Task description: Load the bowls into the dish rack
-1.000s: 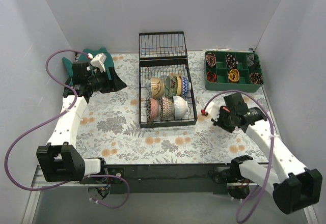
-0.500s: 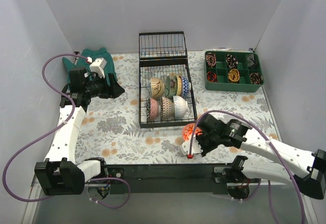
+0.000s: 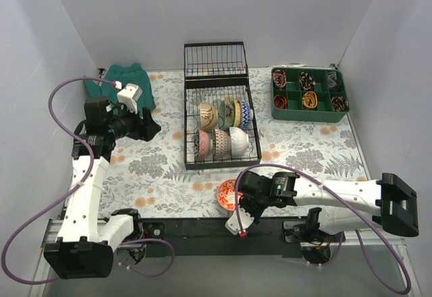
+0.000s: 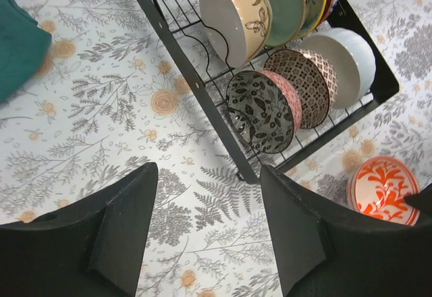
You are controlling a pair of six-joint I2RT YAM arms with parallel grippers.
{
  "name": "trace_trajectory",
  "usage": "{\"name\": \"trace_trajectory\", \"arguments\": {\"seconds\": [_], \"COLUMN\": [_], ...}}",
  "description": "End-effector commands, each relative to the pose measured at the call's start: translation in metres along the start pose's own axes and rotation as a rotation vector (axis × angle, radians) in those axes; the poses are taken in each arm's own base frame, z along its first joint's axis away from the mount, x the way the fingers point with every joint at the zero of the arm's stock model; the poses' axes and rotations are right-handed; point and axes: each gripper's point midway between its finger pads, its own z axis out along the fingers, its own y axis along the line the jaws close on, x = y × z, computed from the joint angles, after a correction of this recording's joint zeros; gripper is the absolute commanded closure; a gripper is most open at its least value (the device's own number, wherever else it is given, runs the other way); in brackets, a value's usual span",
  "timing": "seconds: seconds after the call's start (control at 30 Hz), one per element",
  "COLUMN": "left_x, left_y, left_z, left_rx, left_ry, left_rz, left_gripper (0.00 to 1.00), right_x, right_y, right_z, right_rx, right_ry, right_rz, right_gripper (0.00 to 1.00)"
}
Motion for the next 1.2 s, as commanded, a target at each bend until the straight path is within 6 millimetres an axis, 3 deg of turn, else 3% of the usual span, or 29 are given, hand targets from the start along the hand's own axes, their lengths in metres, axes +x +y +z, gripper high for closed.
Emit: {"name": "trace_trajectory", "arguments": {"seconds": [0.0, 0.07, 0.13, 0.17, 0.27, 0.43, 0.53, 0.57, 0.6, 0.63, 0.67, 0.83, 0.87, 0.97, 1.03, 1.17], "left_x": [0.006, 0.01, 0.011, 0.017, 0.03, 0.063, 0.069, 0.078, 0.085, 0.081, 0.094, 0.124, 0.135, 0.163, 0.179, 0.203], "left_y": [-0.015, -0.028, -0.048, -0.057, -0.074, -0.084, -0.102, -0.124, -0.128, -0.138, -0.163, -0.214, -0.229, -0.25, -0.255, -0.264], "left_z": [-0.022, -0.028, -0.036, -0.041, -0.049, -0.047, -0.033, -0.029, -0.021, -0.01, -0.006, 0.03, 0.029, 0.039, 0.046, 0.04], "left_rx": [0.043, 0.107, 0.219, 0.265, 0.378, 0.518, 0.602, 0.675, 0.669, 0.676, 0.756, 0.754, 0.784, 0.798, 0.779, 0.801], "left_ry": [-0.007, 0.001, -0.018, -0.004, 0.02, 0.135, 0.151, 0.175, 0.204, 0.169, 0.188, 0.265, 0.283, 0.379, 0.435, 0.473], "left_rz": [0.163, 0.186, 0.273, 0.285, 0.361, 0.62, 0.77, 0.791, 0.805, 0.852, 0.899, 0.902, 0.918, 0.891, 0.848, 0.828], "left_gripper": [0.38, 0.38, 0.38, 0.38, 0.36, 0.34, 0.33, 0.33, 0.33, 0.33, 0.33, 0.37, 0.37, 0.44, 0.48, 0.49], "right_x": [0.006, 0.007, 0.009, 0.012, 0.02, 0.02, 0.024, 0.031, 0.03, 0.036, 0.058, 0.112, 0.131, 0.161, 0.172, 0.187], "right_y": [-0.014, -0.013, -0.016, -0.017, -0.015, 0.01, 0.006, 0.004, 0.001, -0.012, -0.021, -0.043, -0.041, -0.029, -0.02, -0.007], "right_z": [0.012, 0.014, 0.009, 0.007, -0.008, -0.045, -0.068, -0.075, -0.081, -0.093, -0.106, -0.149, -0.162, -0.183, -0.187, -0.202], "right_rx": [0.037, 0.039, 0.065, 0.074, 0.099, 0.089, 0.197, 0.231, 0.253, 0.321, 0.401, 0.699, 0.773, 0.896, 0.922, 0.998], "right_ry": [0.027, 0.034, 0.049, 0.064, 0.117, 0.114, 0.138, 0.136, 0.096, 0.087, 0.107, 0.1, 0.117, 0.159, 0.188, 0.228], "right_rz": [-0.118, -0.12, -0.118, -0.113, -0.088, -0.031, 0.14, 0.263, 0.331, 0.411, 0.566, 1.054, 1.145, 1.34, 1.404, 1.472], "right_gripper": [0.99, 0.96, 0.84, 0.72, 0.63, 0.62, 0.6, 0.6, 0.59, 0.59, 0.59, 0.53, 0.48, 0.43, 0.42, 0.41]}}
